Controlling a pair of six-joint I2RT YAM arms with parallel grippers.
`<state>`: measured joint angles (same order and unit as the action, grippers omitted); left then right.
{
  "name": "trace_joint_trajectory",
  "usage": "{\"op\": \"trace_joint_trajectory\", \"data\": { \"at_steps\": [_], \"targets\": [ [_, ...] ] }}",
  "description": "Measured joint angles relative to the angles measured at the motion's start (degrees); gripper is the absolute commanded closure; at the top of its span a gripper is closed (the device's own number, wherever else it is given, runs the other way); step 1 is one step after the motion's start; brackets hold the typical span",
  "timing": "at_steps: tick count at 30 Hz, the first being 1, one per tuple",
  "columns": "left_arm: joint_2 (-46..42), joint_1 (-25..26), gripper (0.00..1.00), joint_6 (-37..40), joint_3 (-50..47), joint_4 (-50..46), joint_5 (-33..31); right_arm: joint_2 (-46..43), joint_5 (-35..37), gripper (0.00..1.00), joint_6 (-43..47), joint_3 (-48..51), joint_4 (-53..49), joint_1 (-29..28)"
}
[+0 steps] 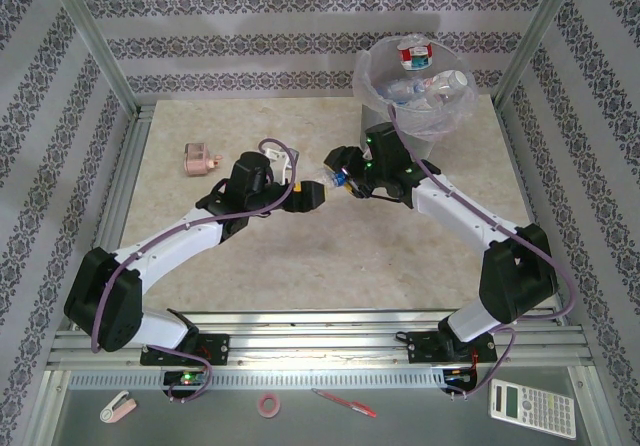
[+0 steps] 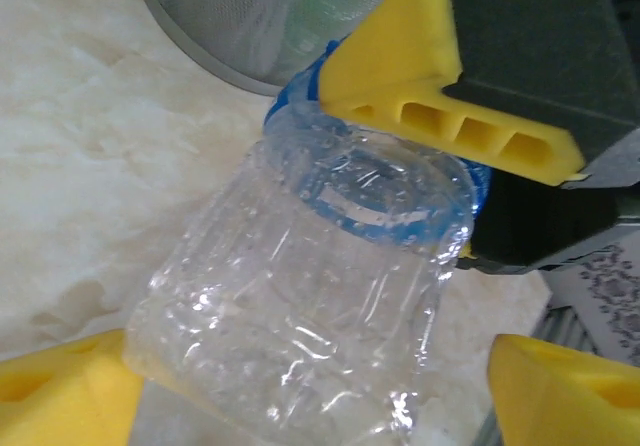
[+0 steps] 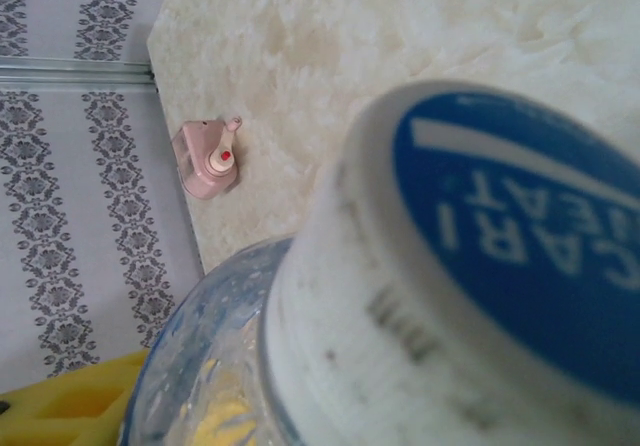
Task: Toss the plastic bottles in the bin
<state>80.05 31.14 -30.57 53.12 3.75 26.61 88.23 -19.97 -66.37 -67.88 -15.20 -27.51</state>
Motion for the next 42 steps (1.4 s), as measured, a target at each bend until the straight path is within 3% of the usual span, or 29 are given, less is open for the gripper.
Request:
{"op": "trace_joint_trajectory", "data": {
  "at_steps": [4, 12, 18, 26, 32, 42],
  "targets": [
    [-0.28, 0.28, 0.0, 0.02, 0.02, 0.57, 1.97, -1.51, 0.17, 0.49, 1.7, 0.02, -2.45, 0.02],
    [-0.83, 0.37, 0.0, 0.04, 3.26, 0.68, 4.0, -11.58, 1.03, 0.49, 4.66, 3.52, -8.48, 3.76],
    [-2.01, 0.35, 0.0, 0.04, 5.92, 0.66, 4.02, -23.12, 1.4, 0.5, 6.75, 8.92, -16.46, 11.8],
    [-1.64, 0.24, 0.0, -0.02, 7.87, 0.79, 4.07, -33.97, 0.11, 0.51, 12.31, 10.6, -28.85, 26.91],
    [0.37, 0.24, 0.0, -0.39, 9.14, 0.81, 4.48, -33.68, -3.8, 0.53, 16.26, 8.17, -33.68, 36.5],
    [0.48, 0.24, 0.0, -0.37, 9.18, 0.76, 4.22, -24.96, -10.73, 0.53, 17.9, -9.99, -31.91, 37.53]
  ]
}}
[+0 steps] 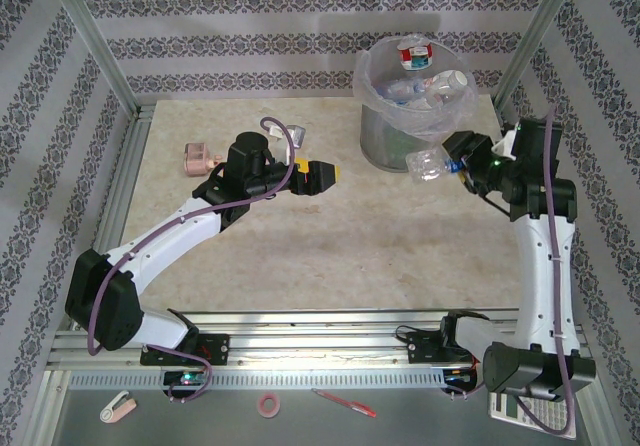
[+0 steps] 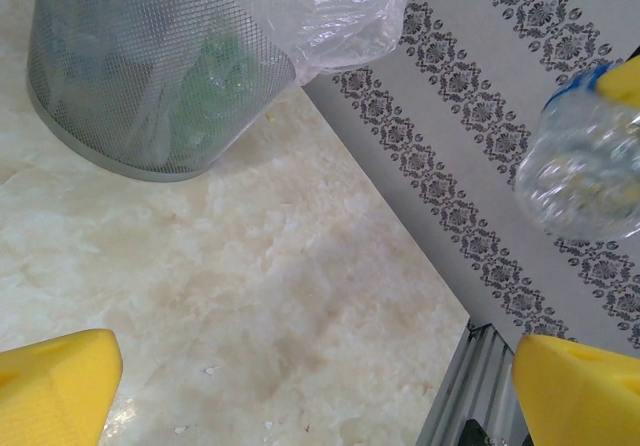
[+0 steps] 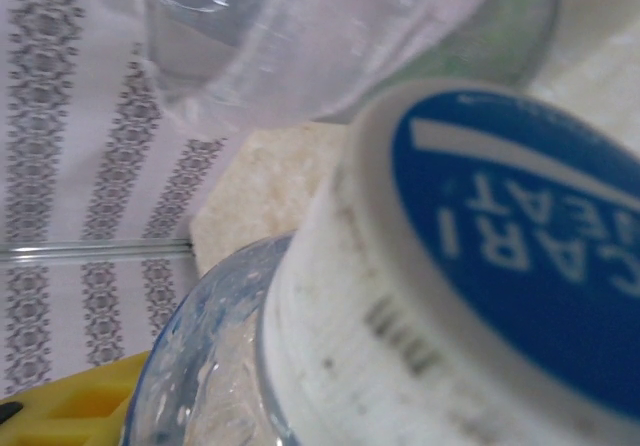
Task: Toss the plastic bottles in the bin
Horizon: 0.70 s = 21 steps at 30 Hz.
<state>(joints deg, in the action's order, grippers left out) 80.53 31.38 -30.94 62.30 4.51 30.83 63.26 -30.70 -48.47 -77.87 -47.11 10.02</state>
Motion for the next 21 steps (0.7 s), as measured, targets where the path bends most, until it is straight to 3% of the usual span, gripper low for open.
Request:
{"op": "trace_joint_trajectory", "data": {
  "at_steps": [6, 16, 21],
  "targets": [
    [0.0, 0.0, 0.0, 0.0, -0.02, 0.0, -1.29, 0.46, -1.18, 0.53, -0.94, -0.55, 1.27, 0.02],
    [1.29, -0.2, 0.0, 0.02, 0.31, -0.5, -2.62, -6.56, -0.7, 0.54, -1.27, 18.1, -0.5, 2.73],
    [2.12, -0.37, 0.0, 0.02, 0.98, -1.07, -3.02, -6.62, -0.96, 0.54, -1.27, 18.93, -1.14, 4.11]
  ]
}}
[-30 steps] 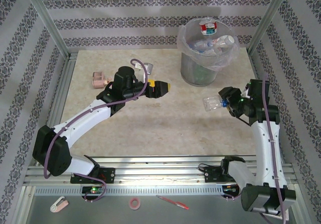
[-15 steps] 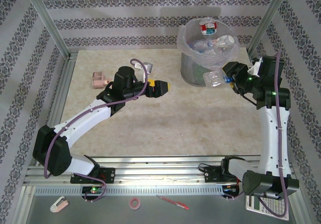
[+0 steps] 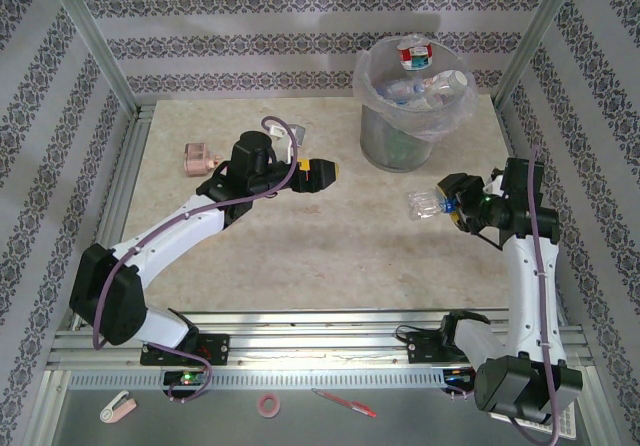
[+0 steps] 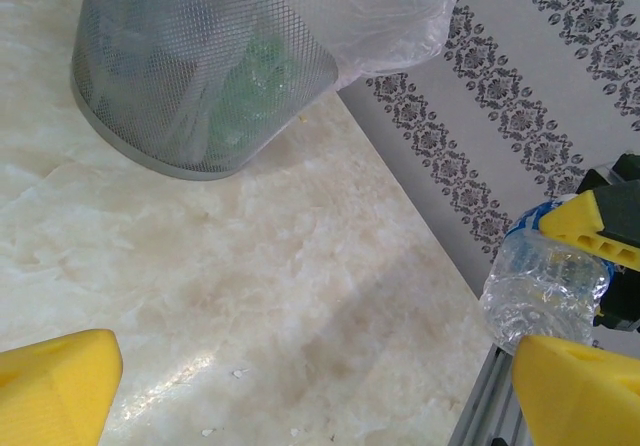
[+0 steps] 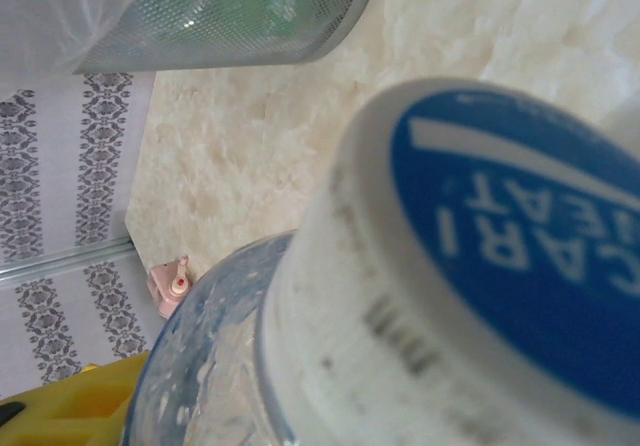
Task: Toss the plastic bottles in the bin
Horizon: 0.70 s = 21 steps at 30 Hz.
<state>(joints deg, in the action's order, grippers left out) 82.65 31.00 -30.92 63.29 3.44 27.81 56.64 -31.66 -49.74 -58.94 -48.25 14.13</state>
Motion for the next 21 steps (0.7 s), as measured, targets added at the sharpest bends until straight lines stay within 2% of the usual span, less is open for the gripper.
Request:
{"op": "trace_joint_trajectory", "data": {
  "at_steps": [3, 5, 9, 12, 13, 15, 21],
  "targets": [
    [0.52, 0.0, 0.0, 0.02, 0.83, -0.31, -0.02, 5.2, -1.27, 0.53, -0.94, -7.04, 0.37, -0.02],
    [0.68, 0.0, 0.0, 0.02, 1.27, -0.46, -0.24, 11.63, -2.25, 0.5, -2.4, -16.9, 1.81, -0.15],
    [0.76, -0.33, 0.0, 0.02, 1.73, -0.94, -0.94, 27.63, -3.13, 0.2, -5.77, -44.94, 7.26, -1.79],
    [1.03, -0.76, 0.0, 0.0, 1.73, -1.53, -1.55, 38.12, -4.79, 0.07, -7.34, -62.79, 11.08, -3.17],
    [1.22, -0.98, 0.0, -0.02, 1.73, -1.73, -1.73, 40.24, -5.35, 0.03, -7.56, -65.88, 11.82, -3.5],
    [1.62, -1.16, 0.0, -0.07, 1.73, -2.4, -2.25, 44.33, -5.44, 0.02, -7.91, -70.49, 12.11, -3.89],
    [3.37, -1.95, 0.0, -1.2, 1.29, -4.76, -2.93, 50.6, -5.49, 0.02, -8.13, -71.32, 9.75, -3.63]
  ]
}}
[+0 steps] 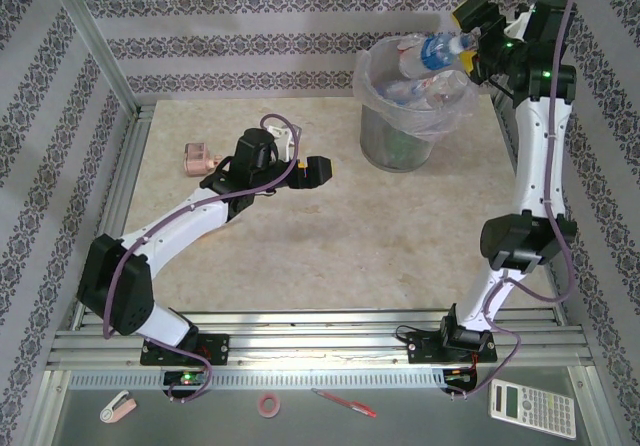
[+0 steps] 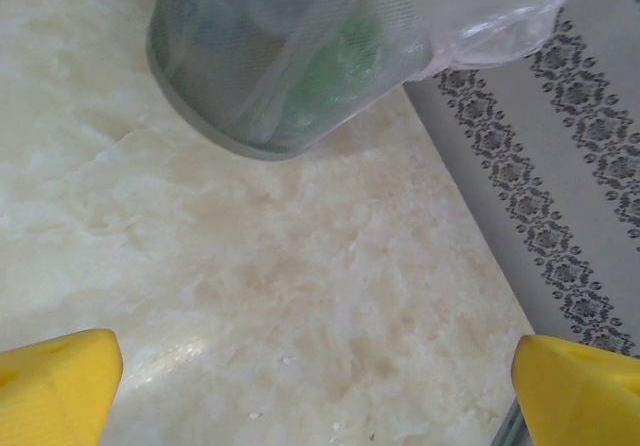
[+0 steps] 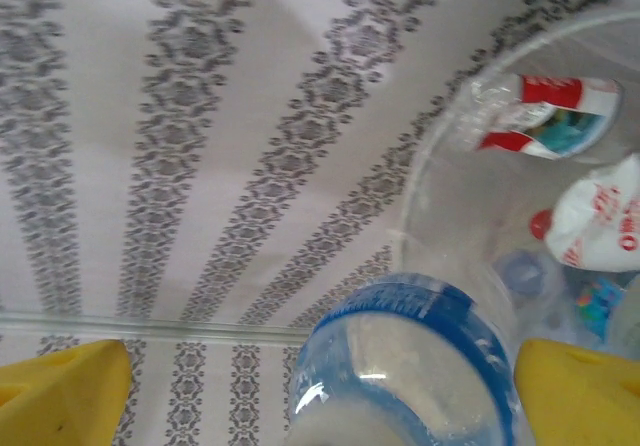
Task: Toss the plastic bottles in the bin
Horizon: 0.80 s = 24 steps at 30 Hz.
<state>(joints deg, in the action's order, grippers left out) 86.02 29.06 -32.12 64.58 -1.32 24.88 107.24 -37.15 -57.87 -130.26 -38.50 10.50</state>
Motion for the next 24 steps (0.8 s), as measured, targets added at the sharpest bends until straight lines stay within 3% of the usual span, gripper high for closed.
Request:
{"op": "trace_joint_trajectory", "data": {
  "at_steps": [5, 15, 24],
  "targets": [
    [0.09, -0.26, 0.0, -0.52, -0.22, -2.14, -0.92, -1.99, 0.24, 0.02, 3.87, 1.68, -4.46, -0.13],
    [-2.75, -1.55, 0.0, -0.98, -0.2, -8.04, -5.25, -21.9, 0.11, 0.02, 8.72, 18.36, -4.94, 1.57],
    [-5.25, -3.13, 0.0, -1.42, 0.17, -18.93, -13.66, -25.53, -2.71, 0.02, 11.65, 26.27, -4.87, 1.62]
  ]
}}
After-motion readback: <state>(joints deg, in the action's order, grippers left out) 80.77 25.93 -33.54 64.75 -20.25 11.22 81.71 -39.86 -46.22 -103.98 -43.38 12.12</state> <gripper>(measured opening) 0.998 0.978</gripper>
